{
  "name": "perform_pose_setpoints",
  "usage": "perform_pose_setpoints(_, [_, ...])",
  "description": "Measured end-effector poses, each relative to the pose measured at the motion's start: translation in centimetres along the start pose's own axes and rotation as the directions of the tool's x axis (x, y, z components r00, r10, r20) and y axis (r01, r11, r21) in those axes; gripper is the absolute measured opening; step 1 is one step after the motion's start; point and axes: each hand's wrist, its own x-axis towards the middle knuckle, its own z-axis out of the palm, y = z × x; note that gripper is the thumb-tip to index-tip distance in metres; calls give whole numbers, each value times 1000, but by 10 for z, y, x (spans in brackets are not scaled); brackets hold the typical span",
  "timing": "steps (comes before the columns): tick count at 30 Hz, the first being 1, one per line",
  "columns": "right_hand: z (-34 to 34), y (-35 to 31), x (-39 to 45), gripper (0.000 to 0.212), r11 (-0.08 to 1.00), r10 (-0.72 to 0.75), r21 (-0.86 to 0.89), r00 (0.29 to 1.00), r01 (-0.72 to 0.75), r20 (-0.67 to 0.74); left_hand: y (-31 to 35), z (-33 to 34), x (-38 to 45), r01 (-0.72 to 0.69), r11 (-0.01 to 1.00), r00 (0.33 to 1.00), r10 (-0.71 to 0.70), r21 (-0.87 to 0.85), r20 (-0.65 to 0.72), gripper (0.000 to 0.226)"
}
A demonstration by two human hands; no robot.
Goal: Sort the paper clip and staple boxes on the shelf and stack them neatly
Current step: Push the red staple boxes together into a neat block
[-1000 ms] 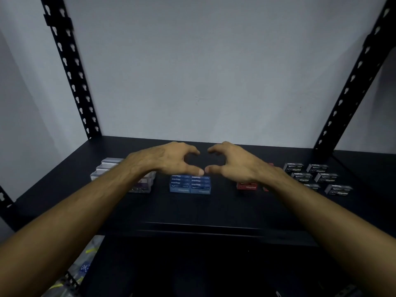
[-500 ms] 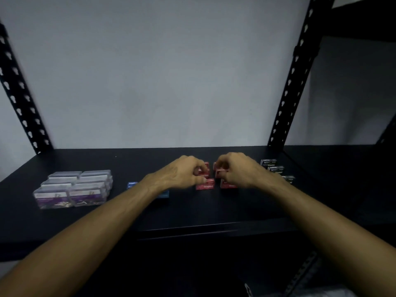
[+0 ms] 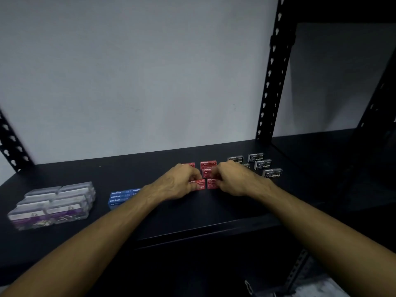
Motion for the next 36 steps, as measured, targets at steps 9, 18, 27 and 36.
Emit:
perform_pose_setpoints(9, [3, -2, 3, 20, 996, -59, 63, 998, 59, 0, -3, -2, -4, -17, 1000, 1000, 17, 4, 11, 18])
perform_pose_setpoints(18, [4, -12, 2, 22, 986, -133, 106, 991, 131, 20, -15, -8, -19, -16, 1000, 999, 17, -19, 49, 16])
perform_pose_setpoints(27, [6, -19, 1, 20, 984, -150, 108, 987, 144, 50, -20, -9, -28, -13, 1000, 999, 13, -15, 51, 20])
perform_pose_setpoints(36, [7, -18, 1, 19, 986, -148, 82, 988, 144, 47, -18, -9, -31, -14, 1000, 998, 15, -22, 56, 21])
